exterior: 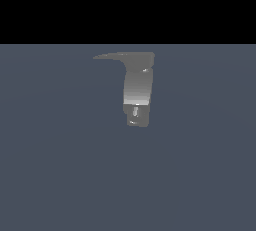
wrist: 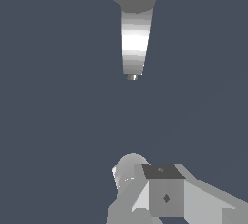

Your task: Turn on the faucet by rotating a designated handle.

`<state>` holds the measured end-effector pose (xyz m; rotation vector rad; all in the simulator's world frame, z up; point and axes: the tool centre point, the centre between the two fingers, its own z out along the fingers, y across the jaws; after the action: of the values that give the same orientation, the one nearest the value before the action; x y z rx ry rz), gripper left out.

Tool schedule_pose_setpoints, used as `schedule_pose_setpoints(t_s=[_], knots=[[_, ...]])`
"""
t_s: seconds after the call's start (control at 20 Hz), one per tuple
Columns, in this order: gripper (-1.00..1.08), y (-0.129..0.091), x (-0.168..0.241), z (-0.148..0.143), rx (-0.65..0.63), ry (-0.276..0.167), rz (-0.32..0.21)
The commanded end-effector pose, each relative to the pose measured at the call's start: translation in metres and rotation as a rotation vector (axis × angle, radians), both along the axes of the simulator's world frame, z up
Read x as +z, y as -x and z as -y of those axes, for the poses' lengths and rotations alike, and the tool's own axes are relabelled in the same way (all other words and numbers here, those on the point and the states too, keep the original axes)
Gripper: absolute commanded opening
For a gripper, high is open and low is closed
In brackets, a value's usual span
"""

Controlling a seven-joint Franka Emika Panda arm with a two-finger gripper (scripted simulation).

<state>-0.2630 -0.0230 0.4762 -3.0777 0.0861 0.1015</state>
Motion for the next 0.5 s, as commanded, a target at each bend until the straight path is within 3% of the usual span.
schedule_pose_setpoints(t_s=[0.0,0.45], knots=[[-1.0,0.0,0.0,0.0,0.0,0.0,0.0],[-1.0,-0.0042,-0.0052,-0.0096,-0.041,0.002,0.0]])
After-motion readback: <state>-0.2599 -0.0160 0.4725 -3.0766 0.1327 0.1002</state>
